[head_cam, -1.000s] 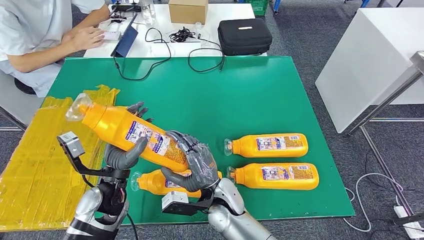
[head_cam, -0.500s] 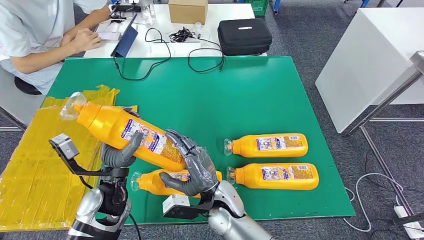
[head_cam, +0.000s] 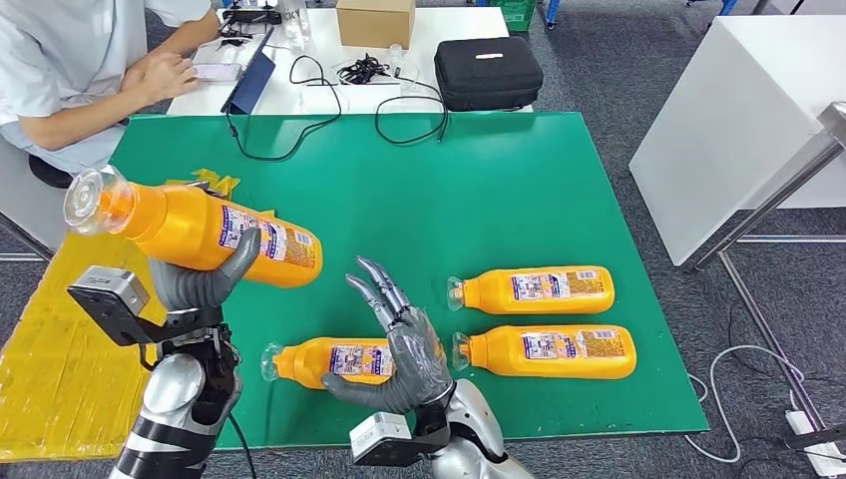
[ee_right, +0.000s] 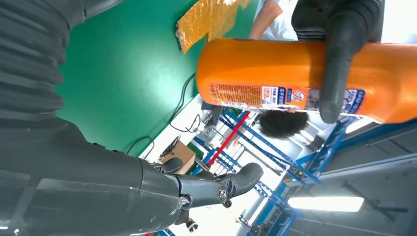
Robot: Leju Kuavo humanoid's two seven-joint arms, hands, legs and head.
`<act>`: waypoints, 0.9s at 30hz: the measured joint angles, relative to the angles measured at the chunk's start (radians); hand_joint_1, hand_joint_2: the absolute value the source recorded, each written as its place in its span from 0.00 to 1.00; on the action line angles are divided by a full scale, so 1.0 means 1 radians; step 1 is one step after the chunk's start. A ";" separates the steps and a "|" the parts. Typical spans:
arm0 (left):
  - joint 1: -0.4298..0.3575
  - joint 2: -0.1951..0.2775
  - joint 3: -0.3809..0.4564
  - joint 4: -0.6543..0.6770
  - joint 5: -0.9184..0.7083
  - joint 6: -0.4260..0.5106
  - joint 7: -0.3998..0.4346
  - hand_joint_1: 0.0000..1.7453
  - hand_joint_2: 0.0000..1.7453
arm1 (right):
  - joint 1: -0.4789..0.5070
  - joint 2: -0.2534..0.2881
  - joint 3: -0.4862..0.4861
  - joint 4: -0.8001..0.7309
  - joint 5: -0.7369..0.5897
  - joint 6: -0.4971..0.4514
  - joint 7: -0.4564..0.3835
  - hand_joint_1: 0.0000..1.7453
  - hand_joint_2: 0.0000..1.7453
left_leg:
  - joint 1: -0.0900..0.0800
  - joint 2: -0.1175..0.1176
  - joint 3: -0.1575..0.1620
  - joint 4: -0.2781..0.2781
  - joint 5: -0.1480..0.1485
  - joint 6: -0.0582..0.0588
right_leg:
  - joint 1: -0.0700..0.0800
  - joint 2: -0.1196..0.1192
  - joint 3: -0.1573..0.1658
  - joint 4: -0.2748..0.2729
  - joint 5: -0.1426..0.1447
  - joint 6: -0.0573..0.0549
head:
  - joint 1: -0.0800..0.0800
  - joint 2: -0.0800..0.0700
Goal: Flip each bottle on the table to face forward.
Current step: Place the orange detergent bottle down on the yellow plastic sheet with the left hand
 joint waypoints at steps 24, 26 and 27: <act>-0.440 0.329 0.096 0.843 -1.519 0.045 0.477 1.00 1.00 | 0.102 -0.082 -0.099 -0.226 0.009 0.231 0.054 0.00 1.00 | 0.003 0.003 -0.001 0.000 0.003 -0.004 | 0.003 0.002 -0.003 0.002 0.002 -0.004 | 0.000 0.000; -0.445 0.339 0.100 0.870 -1.516 0.043 0.475 1.00 1.00 | 0.103 -0.085 -0.101 -0.226 0.009 0.232 0.054 0.00 1.00 | 0.003 0.003 -0.001 0.000 0.003 -0.004 | 0.003 0.002 -0.003 0.002 0.002 -0.004 | 0.000 0.000; -0.448 0.343 0.100 0.882 -1.516 0.042 0.474 1.00 1.00 | 0.103 -0.085 -0.102 -0.226 0.010 0.232 0.054 0.00 1.00 | 0.003 0.002 -0.001 0.000 0.003 -0.004 | 0.003 0.002 -0.003 0.002 0.002 -0.004 | 0.000 0.000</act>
